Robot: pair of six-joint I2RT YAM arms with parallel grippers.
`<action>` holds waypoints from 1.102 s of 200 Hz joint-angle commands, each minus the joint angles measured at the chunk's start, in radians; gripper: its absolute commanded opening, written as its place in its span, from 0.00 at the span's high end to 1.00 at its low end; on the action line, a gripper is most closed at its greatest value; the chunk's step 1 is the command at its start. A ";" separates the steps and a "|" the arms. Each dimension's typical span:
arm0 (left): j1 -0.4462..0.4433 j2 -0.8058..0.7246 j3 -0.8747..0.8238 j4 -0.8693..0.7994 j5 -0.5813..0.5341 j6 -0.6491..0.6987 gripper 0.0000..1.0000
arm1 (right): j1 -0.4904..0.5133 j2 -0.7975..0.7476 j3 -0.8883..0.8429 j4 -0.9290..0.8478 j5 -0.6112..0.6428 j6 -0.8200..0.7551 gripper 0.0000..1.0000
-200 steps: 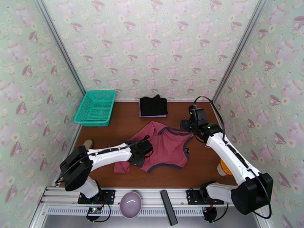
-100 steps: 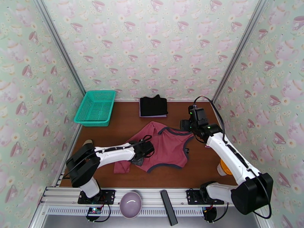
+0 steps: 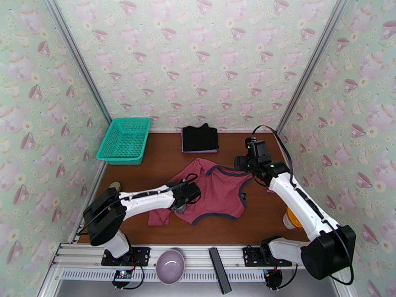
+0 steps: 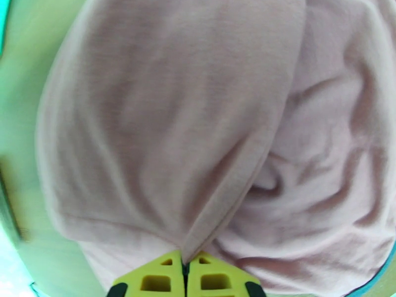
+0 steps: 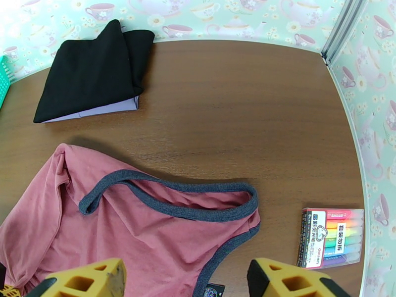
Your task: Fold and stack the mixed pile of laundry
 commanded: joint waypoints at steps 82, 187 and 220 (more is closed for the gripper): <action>0.608 0.392 0.941 0.175 -0.052 0.564 1.00 | 0.005 0.011 -0.043 0.009 -0.090 0.004 0.30; 0.630 0.736 1.332 0.158 -0.010 0.583 0.09 | 0.006 0.209 -0.101 -0.025 -0.039 0.116 0.35; 0.567 0.527 1.174 0.180 0.003 0.595 0.09 | 0.004 0.395 -0.061 -0.014 -0.041 0.132 0.48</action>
